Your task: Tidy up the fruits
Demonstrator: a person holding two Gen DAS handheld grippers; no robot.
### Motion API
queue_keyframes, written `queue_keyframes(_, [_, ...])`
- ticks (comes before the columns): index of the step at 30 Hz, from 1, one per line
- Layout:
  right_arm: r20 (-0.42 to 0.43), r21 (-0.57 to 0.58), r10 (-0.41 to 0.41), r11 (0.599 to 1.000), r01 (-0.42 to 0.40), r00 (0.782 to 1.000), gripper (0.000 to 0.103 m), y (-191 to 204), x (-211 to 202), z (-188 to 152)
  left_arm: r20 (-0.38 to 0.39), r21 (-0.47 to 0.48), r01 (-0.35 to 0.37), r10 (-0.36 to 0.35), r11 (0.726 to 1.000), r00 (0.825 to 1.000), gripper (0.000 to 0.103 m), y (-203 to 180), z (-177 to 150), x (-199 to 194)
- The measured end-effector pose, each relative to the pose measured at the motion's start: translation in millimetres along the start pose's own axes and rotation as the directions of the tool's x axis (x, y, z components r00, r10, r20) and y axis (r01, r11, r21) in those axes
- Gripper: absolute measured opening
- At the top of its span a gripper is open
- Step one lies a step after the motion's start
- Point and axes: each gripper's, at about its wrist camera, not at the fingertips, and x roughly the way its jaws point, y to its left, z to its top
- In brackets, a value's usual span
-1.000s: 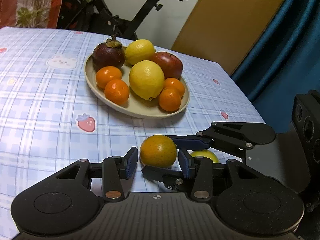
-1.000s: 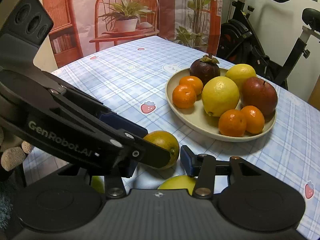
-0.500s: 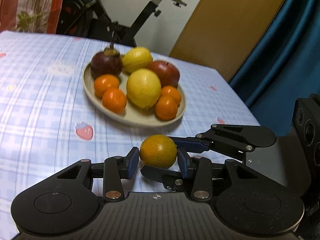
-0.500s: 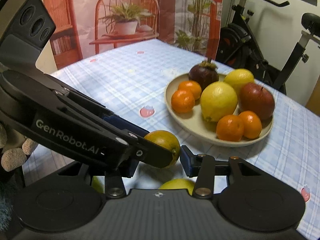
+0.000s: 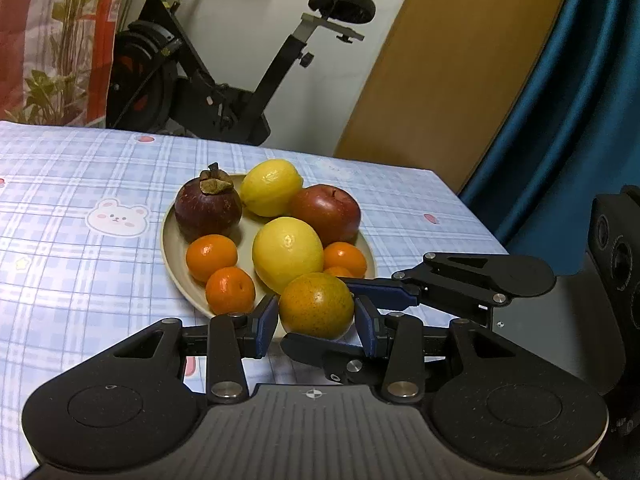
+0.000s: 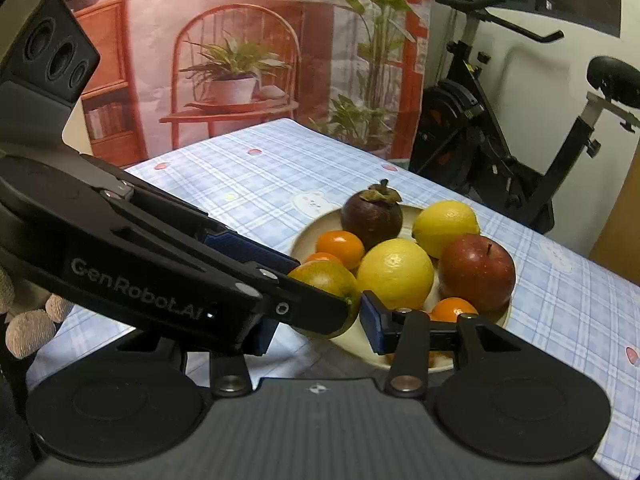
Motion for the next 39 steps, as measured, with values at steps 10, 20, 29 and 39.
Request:
queue_keyframes(10, [-0.04,0.053,0.0,0.999,0.003,0.999,0.046,-11,17,-2,-0.024,0.0,-0.015,0.015,1.0,1.0,0.044,7,-1,11])
queue_keyframes(20, [-0.06,0.072,-0.017,0.997,0.021,0.998,0.047,-13,21,-2,-0.034,0.0,-0.03,0.03,1.0,0.999,0.044,7,1,18])
queue_keyframes(29, [-0.069,0.078,-0.028,0.996,0.033,0.997,0.05,-13,18,-2,-0.029,0.014,-0.054,0.055,0.998,0.998,0.047,4,1,16])
queue_keyframes(39, [-0.066,0.083,-0.037,0.996,0.042,0.997,0.052,-13,10,-2,-0.008,0.026,-0.099,0.099,0.995,0.995,0.048,2,5,8])
